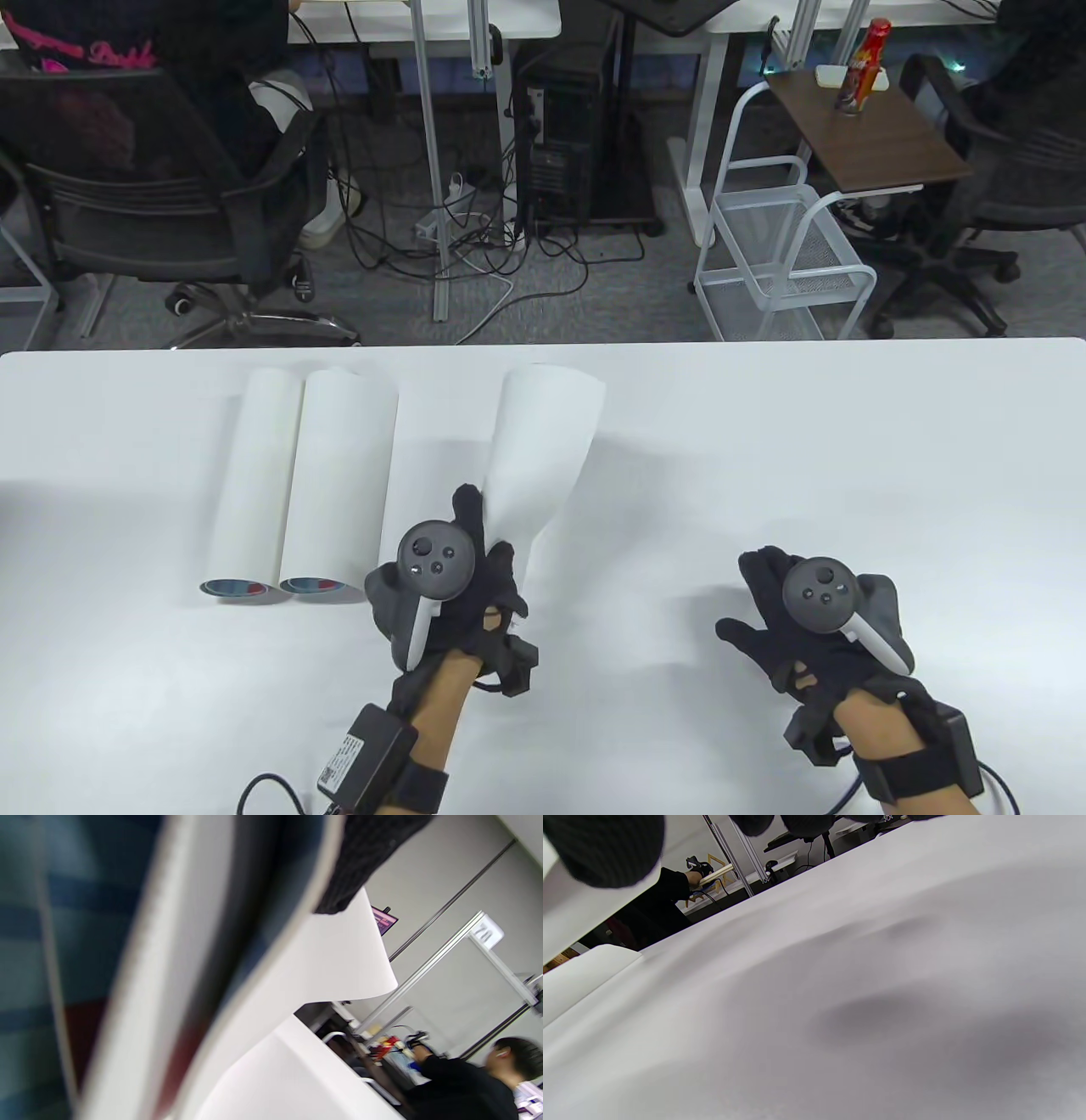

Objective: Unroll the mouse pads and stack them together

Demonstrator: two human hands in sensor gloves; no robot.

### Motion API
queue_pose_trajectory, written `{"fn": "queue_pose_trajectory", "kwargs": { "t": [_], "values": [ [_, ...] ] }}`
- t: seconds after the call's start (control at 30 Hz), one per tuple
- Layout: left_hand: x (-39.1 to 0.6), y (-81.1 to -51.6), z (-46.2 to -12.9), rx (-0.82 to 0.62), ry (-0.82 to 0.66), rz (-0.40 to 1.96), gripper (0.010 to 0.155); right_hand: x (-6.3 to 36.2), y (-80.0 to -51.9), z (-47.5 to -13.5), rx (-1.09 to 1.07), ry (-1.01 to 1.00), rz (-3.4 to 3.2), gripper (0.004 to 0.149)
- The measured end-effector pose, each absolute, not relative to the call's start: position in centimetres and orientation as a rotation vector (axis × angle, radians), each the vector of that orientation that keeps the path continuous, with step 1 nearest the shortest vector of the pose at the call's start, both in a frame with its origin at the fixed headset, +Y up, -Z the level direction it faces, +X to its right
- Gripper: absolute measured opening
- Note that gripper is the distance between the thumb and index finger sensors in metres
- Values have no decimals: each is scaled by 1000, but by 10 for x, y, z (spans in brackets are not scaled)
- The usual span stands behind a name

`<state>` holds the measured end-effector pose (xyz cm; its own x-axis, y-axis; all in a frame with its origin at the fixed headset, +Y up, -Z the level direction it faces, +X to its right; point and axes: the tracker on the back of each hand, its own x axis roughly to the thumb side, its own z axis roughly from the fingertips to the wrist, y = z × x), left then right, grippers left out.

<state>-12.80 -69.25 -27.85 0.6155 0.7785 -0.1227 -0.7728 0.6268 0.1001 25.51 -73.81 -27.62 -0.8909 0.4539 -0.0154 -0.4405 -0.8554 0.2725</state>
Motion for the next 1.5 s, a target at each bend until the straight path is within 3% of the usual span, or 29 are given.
{"fn": "queue_pose_trajectory", "kwargs": {
  "t": [0.37,0.63,0.77,1.0,1.27,1.5],
  "values": [
    [-116,-726,-269,-242,-50,1350,73,207,-721,-286,119,392,2347,75],
    [-90,-751,-270,-543,-243,1605,74,179,-742,-290,101,595,1813,81],
    [-79,-758,-267,-683,-332,1680,74,180,-749,-290,70,590,1685,83],
    [-74,-765,-266,-733,-357,1611,81,189,-747,-289,55,492,1748,74],
    [-89,-765,-270,-721,-318,1755,91,195,-742,-285,79,449,1850,69],
    [-113,-765,-276,-762,-209,1786,84,202,-744,-283,86,448,1888,66]
  ]
}}
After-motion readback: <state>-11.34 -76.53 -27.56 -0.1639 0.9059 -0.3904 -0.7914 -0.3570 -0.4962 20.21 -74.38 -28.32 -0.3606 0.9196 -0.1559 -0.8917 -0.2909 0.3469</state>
